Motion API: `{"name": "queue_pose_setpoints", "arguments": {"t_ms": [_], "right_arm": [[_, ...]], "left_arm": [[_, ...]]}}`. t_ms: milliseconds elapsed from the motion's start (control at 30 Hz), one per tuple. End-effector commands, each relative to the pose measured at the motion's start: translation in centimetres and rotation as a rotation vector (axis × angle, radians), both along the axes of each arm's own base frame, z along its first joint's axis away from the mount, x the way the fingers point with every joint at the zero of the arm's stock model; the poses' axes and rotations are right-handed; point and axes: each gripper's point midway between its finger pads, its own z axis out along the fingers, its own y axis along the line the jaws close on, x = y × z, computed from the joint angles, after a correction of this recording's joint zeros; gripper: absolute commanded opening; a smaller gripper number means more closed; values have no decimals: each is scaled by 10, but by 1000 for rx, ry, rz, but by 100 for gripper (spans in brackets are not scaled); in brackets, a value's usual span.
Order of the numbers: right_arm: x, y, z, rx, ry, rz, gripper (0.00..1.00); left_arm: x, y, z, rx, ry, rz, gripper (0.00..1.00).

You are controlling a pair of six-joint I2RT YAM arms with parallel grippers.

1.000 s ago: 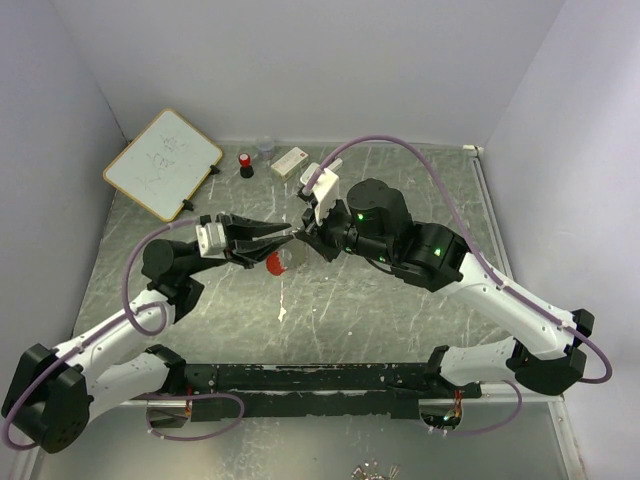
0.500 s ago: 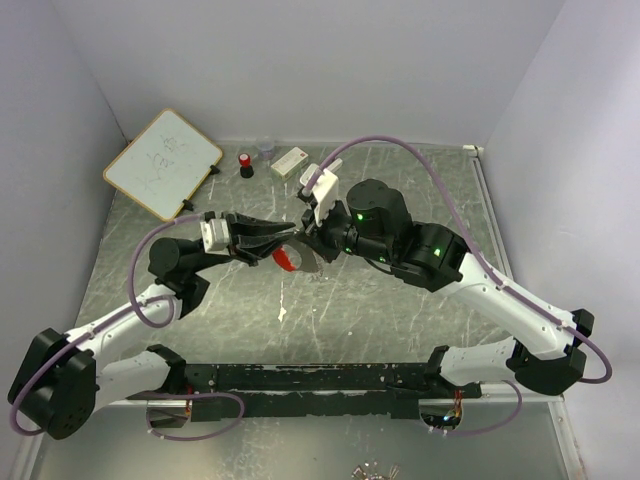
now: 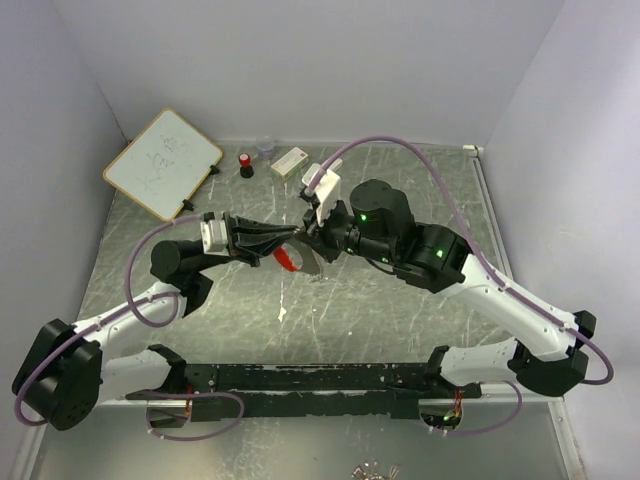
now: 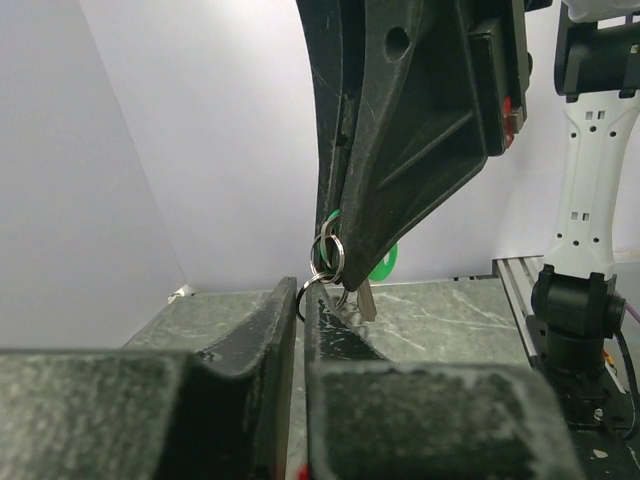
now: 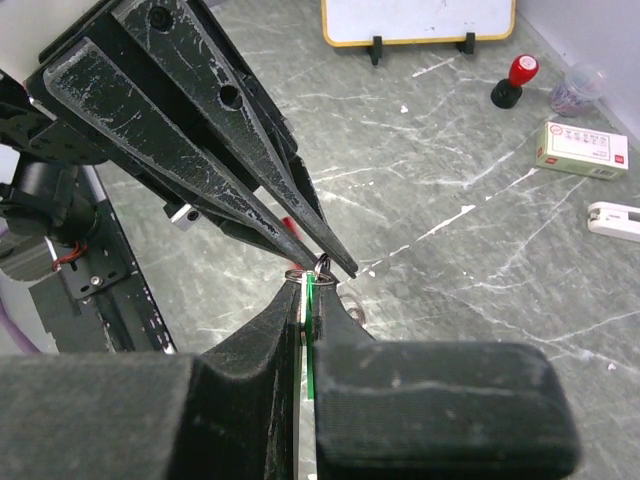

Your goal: Remove the keys from the keyring

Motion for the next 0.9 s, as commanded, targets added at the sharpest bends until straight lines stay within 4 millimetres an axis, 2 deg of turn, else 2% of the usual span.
{"name": "queue_pose_setpoints", "arguments": {"t_ms": [0,200,633,867], "right_arm": [[-3,2,8,40,-10,15,0],[-4,-2,3,45,3,-2,0],[-6,-18,-10,65,21,-60,0],[-10,-12,-21,88,34,-30,0]], "left_arm": [[-8,3,17,-69,-47,7,9],[-8,17,28,-140,-78,91,7],[-16,29,41,-237,-119,102,7],[-17,34,48,-313,-123,93,7]]}}
